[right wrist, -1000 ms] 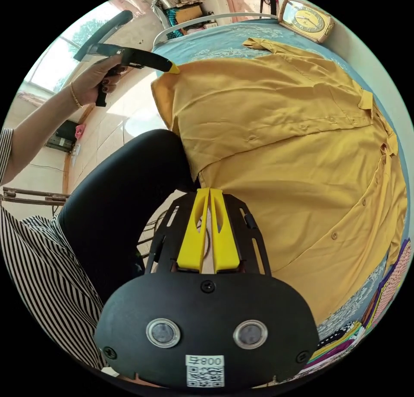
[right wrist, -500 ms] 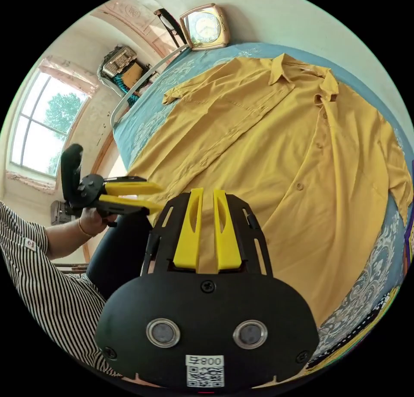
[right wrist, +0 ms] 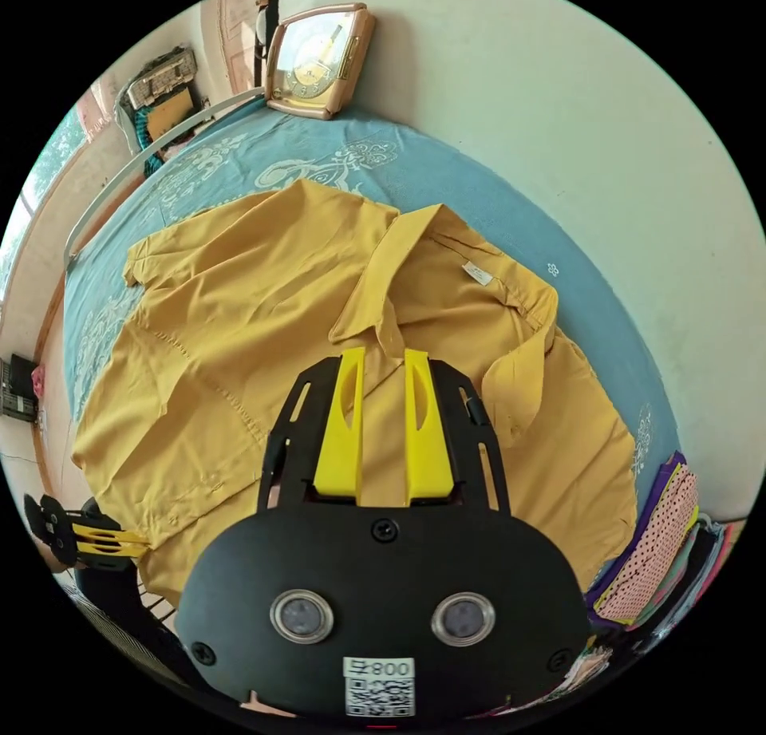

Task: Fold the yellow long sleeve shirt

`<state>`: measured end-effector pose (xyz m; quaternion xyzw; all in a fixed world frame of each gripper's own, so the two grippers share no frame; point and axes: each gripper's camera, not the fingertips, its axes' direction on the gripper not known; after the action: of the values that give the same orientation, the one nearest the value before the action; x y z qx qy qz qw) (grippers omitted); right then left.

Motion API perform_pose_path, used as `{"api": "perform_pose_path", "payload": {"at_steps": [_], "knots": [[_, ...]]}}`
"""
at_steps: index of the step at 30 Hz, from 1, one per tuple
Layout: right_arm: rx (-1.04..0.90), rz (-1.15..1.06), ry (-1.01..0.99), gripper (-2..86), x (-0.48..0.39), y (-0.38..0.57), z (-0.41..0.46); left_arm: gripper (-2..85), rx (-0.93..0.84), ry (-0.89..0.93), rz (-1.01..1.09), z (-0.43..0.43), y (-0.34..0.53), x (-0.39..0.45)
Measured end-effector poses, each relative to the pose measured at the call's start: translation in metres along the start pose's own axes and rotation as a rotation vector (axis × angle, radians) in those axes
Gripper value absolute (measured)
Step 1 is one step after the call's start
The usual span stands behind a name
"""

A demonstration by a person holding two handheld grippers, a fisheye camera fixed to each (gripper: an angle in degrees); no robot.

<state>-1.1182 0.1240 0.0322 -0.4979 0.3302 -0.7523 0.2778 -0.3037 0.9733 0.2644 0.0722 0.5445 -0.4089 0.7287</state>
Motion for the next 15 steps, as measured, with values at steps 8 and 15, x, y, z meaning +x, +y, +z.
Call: {"api": "perform_pose_path", "payload": {"at_steps": [8,15], "knots": [[-0.031,-0.027,0.087,4.3,-0.029,-0.034,0.008,1.7,0.006,-0.044,0.039,0.021,-0.011,0.002],[0.032,-0.045,0.092,0.9,-0.039,-0.048,-0.034,0.5,0.071,0.026,0.029,0.010,-0.010,-0.009]]}}
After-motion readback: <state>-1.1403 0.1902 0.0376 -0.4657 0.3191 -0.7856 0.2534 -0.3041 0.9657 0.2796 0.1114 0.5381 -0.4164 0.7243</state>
